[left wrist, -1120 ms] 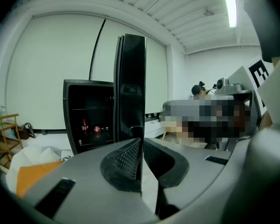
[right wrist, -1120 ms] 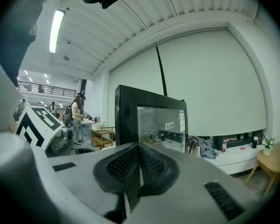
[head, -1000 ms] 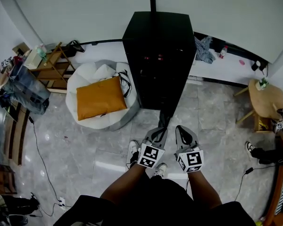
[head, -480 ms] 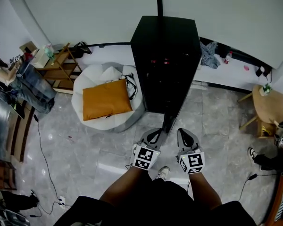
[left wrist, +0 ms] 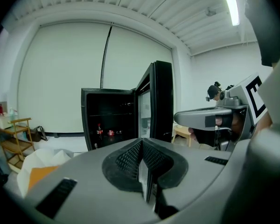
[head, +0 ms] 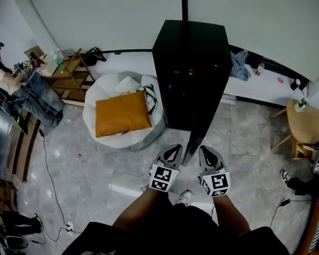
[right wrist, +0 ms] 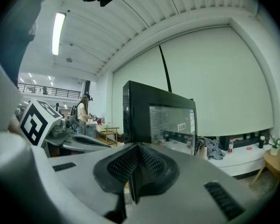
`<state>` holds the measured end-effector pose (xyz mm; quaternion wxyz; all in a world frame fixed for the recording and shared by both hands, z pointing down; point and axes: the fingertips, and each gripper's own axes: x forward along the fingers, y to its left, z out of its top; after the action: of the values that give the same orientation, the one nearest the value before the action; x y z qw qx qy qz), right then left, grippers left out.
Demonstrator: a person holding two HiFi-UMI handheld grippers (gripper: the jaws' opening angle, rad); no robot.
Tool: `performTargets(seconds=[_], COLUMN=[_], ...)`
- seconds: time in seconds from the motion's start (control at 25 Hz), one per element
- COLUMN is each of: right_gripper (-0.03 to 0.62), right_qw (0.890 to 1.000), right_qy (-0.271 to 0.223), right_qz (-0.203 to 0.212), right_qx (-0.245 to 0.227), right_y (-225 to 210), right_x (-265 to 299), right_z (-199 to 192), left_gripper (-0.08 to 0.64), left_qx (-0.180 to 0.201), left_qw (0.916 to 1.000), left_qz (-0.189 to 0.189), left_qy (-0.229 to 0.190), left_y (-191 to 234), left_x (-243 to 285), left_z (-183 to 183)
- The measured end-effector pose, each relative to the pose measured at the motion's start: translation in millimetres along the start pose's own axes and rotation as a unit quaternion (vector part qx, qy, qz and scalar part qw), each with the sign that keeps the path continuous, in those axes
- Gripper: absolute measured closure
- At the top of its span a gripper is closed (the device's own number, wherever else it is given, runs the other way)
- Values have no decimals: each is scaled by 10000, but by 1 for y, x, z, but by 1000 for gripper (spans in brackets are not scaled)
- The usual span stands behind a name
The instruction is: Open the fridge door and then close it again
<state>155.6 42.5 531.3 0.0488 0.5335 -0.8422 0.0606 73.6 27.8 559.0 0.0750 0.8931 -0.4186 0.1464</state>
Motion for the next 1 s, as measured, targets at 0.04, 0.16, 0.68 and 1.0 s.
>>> performTargets(seconds=[0.04, 0.16, 0.68, 1.0], right_gripper=[578, 578, 578, 578], right_qw=[10000, 10000, 9997, 9993], right_qy=[2, 2, 59, 51], right_qz=[10, 23, 121, 275], right_qx=[4, 25, 207, 246], right_y=[0, 1, 11, 23], right_x=[1, 3, 16, 35], right_z=[1, 2, -1, 2], left_gripper=[538, 538, 538, 538], left_qx=[11, 47, -99, -118], left_qw=[10000, 10000, 9993, 9986], left_qz=[13, 58, 299, 491], left_qy=[6, 26, 200, 175], left_y=[1, 7, 30, 54], left_x=[1, 3, -5, -12], left_z=[1, 2, -23, -18])
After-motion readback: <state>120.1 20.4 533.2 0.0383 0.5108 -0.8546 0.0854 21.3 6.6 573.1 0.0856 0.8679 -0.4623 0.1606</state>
